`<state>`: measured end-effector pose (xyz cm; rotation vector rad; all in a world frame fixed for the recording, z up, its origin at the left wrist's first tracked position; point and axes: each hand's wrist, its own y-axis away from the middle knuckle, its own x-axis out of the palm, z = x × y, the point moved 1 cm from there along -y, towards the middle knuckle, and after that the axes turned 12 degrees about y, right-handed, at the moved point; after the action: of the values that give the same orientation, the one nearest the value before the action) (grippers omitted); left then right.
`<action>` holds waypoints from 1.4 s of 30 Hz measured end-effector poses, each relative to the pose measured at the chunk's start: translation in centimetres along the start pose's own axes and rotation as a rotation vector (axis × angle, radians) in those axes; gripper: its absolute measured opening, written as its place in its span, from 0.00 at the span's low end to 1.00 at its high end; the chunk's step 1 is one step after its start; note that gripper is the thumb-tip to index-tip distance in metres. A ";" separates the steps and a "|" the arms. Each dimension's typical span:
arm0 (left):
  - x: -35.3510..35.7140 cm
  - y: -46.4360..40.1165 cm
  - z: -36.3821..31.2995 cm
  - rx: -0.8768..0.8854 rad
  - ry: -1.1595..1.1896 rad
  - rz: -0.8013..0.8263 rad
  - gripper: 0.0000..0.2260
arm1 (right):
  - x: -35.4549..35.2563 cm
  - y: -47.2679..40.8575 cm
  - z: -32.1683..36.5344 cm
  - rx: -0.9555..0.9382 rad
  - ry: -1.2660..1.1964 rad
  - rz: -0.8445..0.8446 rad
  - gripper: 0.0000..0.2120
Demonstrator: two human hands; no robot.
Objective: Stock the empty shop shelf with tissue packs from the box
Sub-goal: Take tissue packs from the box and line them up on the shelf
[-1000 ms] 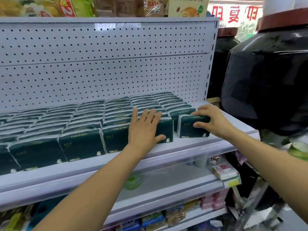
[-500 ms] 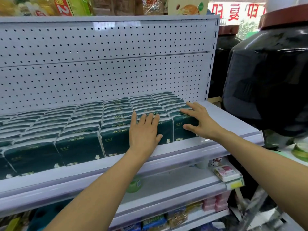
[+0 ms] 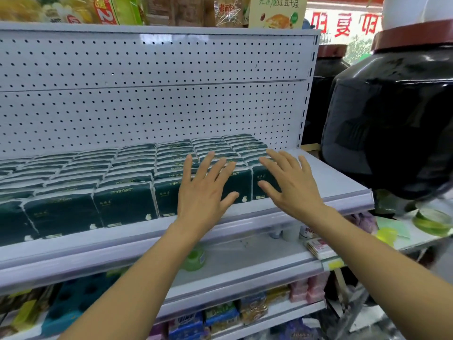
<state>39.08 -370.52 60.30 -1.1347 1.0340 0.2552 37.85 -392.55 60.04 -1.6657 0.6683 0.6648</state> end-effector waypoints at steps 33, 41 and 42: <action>-15.6 59.7 30.0 -0.930 0.014 0.419 0.34 | 0.7 16.1 60.3 -0.621 -0.433 0.476 0.17; -9.6 71.4 37.4 -1.246 0.390 0.609 0.32 | 7.3 20.8 71.8 -0.727 -0.328 0.853 0.20; -8.6 72.3 37.8 -1.271 0.429 0.624 0.31 | 8.1 21.4 72.8 -0.742 -0.304 0.881 0.20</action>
<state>8.73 -303.72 23.62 -2.0042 1.6570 1.3478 22.16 -325.42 27.28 -1.8120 1.0038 1.9398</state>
